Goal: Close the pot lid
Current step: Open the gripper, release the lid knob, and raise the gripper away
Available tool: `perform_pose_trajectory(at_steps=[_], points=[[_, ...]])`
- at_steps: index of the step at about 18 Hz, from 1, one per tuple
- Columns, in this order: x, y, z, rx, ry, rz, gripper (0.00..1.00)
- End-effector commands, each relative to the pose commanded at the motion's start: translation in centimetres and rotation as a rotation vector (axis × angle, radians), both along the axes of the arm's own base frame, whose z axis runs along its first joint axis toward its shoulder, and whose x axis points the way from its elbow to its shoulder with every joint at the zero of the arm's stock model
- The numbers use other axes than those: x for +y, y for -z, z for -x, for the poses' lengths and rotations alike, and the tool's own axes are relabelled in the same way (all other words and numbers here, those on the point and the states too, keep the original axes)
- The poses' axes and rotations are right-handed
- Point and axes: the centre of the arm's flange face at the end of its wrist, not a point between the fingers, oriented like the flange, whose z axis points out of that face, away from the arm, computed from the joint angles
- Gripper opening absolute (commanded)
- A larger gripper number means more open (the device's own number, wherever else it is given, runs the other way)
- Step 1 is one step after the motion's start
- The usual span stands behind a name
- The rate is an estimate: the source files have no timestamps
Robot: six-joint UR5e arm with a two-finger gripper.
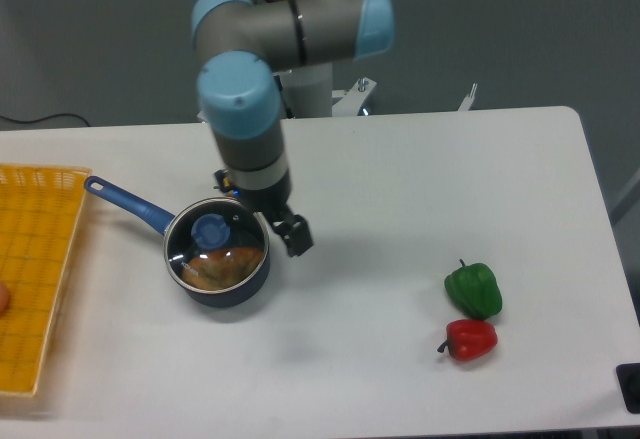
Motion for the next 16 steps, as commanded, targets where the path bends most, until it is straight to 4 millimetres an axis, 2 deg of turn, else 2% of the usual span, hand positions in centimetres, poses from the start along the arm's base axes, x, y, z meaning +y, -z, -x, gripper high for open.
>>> perform_pose_trajectory(at_steps=[6,12,16], points=[[-7.0,-0.9,7.1,-0.025,0.108,0.035,1.0],[-12.0,-1.3,11.3,-0.031,0.184,0.034,1.0],[-15.0,-2.0,12.2,-0.044,0.178,0.028,1.0]])
